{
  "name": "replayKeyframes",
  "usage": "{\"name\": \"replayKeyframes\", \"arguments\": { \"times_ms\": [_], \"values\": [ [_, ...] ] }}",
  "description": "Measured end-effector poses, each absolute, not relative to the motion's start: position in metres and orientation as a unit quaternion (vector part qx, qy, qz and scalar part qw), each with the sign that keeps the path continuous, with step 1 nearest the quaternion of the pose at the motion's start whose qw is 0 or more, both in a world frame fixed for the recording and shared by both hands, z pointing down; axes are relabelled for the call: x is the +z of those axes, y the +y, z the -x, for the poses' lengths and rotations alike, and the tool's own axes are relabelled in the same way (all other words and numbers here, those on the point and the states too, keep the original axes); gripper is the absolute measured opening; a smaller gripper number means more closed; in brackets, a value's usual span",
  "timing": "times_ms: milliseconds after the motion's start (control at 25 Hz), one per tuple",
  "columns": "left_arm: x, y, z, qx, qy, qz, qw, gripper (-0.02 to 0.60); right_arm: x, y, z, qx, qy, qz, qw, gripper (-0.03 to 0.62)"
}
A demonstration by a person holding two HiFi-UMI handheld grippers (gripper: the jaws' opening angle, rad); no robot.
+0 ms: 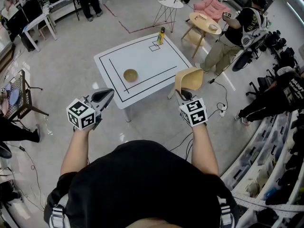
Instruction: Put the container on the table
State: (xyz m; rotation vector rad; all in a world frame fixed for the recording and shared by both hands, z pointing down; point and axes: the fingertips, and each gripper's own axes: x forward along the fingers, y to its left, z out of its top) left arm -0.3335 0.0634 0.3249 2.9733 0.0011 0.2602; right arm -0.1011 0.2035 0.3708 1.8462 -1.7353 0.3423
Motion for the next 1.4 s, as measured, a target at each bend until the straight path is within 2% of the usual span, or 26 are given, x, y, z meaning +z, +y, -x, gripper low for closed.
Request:
{"name": "replayKeyframes", "arguments": {
  "times_ms": [760, 1400],
  "values": [
    [0.329, 0.071, 0.331, 0.096, 0.039, -0.991, 0.083, 0.008, 0.368, 0.210, 0.109, 0.129, -0.641, -0.703, 0.280, 0.015],
    [0.339, 0.057, 0.299, 0.111, 0.044, -0.990, 0.082, 0.008, 0.383, 0.190, 0.081, 0.137, -0.651, -0.691, 0.281, 0.015]
  ]
}}
